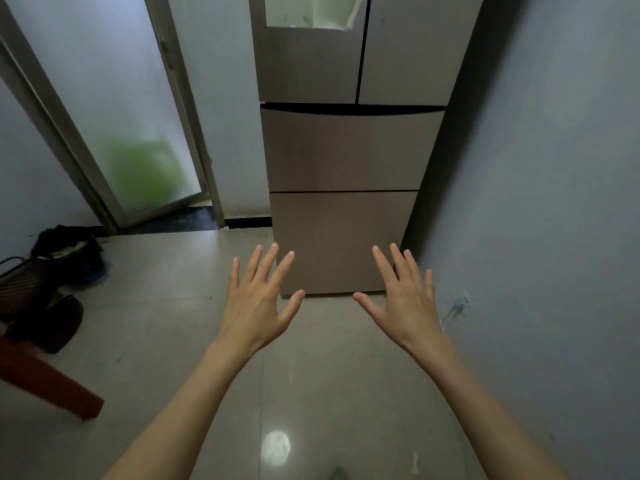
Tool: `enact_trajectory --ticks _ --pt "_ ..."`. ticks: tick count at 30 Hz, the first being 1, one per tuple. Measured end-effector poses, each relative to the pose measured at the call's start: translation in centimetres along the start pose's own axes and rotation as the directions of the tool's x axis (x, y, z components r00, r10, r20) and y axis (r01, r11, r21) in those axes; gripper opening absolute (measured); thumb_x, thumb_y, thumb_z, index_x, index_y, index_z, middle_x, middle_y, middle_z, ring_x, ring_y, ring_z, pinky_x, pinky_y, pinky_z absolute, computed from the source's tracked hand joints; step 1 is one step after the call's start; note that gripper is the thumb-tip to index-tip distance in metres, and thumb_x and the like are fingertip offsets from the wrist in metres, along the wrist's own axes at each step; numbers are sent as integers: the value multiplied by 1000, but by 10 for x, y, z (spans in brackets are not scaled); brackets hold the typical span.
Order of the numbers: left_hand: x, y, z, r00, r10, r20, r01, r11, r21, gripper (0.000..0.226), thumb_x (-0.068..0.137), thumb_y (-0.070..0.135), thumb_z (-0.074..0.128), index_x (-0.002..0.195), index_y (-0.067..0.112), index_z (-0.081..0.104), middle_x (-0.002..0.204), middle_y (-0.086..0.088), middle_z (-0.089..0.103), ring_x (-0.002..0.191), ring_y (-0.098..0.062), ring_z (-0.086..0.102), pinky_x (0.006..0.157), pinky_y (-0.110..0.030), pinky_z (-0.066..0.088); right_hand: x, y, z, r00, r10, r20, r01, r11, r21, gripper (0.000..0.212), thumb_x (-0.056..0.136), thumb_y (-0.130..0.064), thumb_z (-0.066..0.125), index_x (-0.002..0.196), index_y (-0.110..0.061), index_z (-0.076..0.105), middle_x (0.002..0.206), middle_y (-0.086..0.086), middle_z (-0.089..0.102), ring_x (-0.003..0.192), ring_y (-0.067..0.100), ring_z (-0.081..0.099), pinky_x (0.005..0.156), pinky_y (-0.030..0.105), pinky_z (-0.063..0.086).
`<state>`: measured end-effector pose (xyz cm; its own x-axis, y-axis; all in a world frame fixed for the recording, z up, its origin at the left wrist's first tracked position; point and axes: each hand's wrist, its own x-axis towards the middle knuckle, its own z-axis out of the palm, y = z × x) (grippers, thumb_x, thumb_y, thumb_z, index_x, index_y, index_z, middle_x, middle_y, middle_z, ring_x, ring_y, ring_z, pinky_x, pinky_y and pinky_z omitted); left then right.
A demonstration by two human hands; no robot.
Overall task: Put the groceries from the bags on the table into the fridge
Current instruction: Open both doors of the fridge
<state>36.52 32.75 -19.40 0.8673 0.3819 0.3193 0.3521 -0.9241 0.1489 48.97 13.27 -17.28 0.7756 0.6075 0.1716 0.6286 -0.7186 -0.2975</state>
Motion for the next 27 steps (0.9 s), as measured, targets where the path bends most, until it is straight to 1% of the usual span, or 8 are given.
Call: enact_trajectory --ticks 2,4,9,16,21,24,25,27 --pt "45 7 10 1000 -20 -9 20 999 -31 71 85 62 17 147 28 20 155 -5 20 144 -22 8 116 -49 3 39 16 -5 1000 -16 -12 16 1000 9 80 87 -58 45 148 -33 1 159 0 -3 145 19 -7 117 50 2" --pt "88 16 18 1000 -13 -18 12 999 -46 71 85 63 16 148 29 18 156 -4 17 144 -22 7 116 -49 3 74 35 -10 999 -30 -16 31 999 11 79 88 -57 45 148 -33 0 159 0 -3 145 18 -7 117 50 3" --pt "183 31 31 998 11 -55 -12 1000 -29 71 85 62 16 148 29 18 156 -3 18 145 -23 9 115 -49 5 156 71 -23 999 -34 -28 34 999 2 78 88 -57 43 148 -33 -1 158 0 -4 145 18 -8 118 49 2" --pt "289 37 55 997 20 -72 -22 999 -26 70 85 63 16 148 31 15 157 -2 16 145 -21 6 114 -46 0 267 98 -30 994 -70 -79 71 997 13 79 88 -56 46 148 -32 1 159 2 -3 145 19 -7 117 45 -1" --pt "362 26 77 997 7 -74 -11 998 -59 73 83 64 12 148 33 8 158 1 8 145 -19 0 115 -45 -4 344 109 -25 989 -95 -111 98 995 15 79 89 -55 46 148 -31 0 158 2 -4 145 19 -8 117 43 -2" --pt "409 15 88 997 -18 -76 9 993 -114 74 82 65 12 148 33 6 158 1 4 145 -17 -3 116 -44 -4 391 113 -22 990 -88 -112 89 996 7 79 89 -55 46 148 -32 -2 158 2 -6 145 18 -10 117 42 -4" --pt "424 13 90 996 -35 -79 23 988 -151 74 83 66 14 148 33 6 158 1 3 145 -17 -4 115 -43 -4 407 114 -22 991 -90 -100 90 996 -5 79 89 -55 45 148 -32 -3 158 2 -7 145 18 -11 117 41 -4" --pt "456 11 94 993 -96 -68 73 956 -283 70 89 63 26 149 32 6 158 2 0 145 -15 -5 115 -41 -4 441 117 -22 992 -97 -83 96 995 -22 79 90 -55 44 148 -32 -4 158 2 -9 144 18 -12 117 41 -5"
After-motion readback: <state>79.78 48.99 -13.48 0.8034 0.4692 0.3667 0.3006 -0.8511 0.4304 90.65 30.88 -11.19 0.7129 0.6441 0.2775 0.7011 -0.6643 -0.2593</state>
